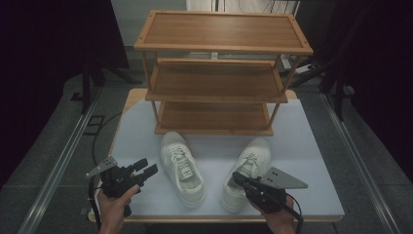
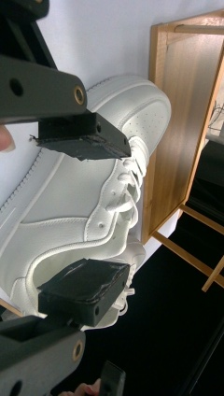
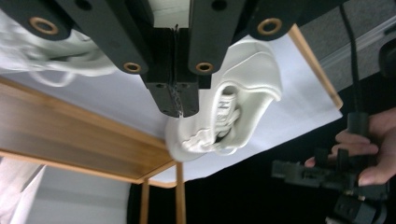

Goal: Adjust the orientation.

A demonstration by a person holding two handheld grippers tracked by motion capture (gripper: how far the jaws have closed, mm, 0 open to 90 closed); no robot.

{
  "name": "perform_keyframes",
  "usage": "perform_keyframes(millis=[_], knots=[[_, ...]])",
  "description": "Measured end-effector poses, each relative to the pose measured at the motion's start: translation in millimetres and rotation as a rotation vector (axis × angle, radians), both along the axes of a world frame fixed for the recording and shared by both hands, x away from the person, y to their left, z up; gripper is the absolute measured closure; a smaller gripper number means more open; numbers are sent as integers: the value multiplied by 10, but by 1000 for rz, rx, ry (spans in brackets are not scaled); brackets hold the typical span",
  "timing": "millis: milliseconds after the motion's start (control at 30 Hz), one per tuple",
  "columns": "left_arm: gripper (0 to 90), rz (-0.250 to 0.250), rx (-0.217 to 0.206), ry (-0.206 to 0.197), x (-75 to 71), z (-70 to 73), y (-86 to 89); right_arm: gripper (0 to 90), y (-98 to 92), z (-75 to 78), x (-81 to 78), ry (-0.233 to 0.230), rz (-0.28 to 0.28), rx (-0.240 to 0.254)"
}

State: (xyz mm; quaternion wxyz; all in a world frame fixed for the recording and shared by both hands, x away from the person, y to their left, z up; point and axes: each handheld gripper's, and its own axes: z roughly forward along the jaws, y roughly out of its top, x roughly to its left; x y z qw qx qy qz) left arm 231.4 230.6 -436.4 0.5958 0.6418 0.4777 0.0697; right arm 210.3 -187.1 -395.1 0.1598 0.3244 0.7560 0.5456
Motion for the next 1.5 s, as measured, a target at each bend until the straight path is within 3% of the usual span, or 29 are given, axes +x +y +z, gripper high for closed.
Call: perform_keyframes(millis=[200,433,800,1000,1233,1500], knots=[[385,-7,-1,8,3,-11,-25,891,264,-124,-6,39,52,-36],[385,-12,1,10,0,-17,-50,892,636,-275,-45,61,102,-122],[385,-10,-3,8,-1,-14,-42,891,831,-363,-56,41,49,-239],[386,-7,-7,7,-11,-1,-25,892,915,-377,-109,18,57,-261],[386,1,-19,9,-15,-5,17,892,1044,-390,-173,12,117,-264],[387,8,-29,5,-26,11,54,892,974,-357,-136,-2,51,-258]])
